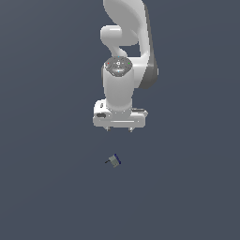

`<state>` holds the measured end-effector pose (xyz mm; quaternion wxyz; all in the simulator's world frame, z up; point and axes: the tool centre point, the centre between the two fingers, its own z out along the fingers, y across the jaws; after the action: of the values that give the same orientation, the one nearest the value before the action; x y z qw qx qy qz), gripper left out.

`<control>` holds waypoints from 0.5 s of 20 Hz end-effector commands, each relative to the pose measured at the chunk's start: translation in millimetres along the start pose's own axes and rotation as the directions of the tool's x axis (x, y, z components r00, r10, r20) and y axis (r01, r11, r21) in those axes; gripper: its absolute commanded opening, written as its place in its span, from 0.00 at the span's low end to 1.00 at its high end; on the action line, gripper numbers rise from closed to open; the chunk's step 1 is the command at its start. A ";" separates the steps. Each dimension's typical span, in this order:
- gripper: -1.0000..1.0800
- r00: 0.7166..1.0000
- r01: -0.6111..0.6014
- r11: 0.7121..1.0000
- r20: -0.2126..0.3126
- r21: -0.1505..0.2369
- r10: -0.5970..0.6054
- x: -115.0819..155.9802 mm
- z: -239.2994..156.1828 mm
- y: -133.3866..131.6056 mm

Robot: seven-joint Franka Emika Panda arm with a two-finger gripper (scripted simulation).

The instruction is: Pick up the object and move it to a goal position.

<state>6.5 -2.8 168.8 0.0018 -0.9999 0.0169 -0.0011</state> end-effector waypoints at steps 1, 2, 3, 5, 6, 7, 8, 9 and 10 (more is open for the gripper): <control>0.96 1.000 0.000 1.000 0.000 0.000 0.000 0.0 0.0 0.0; 0.96 1.000 0.000 1.000 0.000 0.000 0.000 0.1 0.1 -0.2; 0.96 1.000 -0.001 1.000 -0.001 0.001 0.001 0.1 -0.3 -0.4; 0.96 1.000 -0.002 1.000 -0.004 0.004 0.002 0.4 -1.2 -1.5; 0.96 1.000 -0.002 1.000 -0.006 0.006 0.002 0.6 -1.9 -2.3; 0.96 1.000 -0.002 1.000 -0.008 0.008 0.002 0.6 -2.7 -3.1; 0.96 1.000 0.000 1.000 -0.010 0.010 0.000 0.5 -3.4 -3.8; 0.96 1.000 0.002 1.000 -0.011 0.011 -0.002 0.4 -4.0 -4.3; 0.96 1.000 0.004 1.000 -0.012 0.011 -0.004 0.1 -4.4 -4.6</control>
<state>7.0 1.0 172.4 0.0065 -0.9998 0.0160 -0.0063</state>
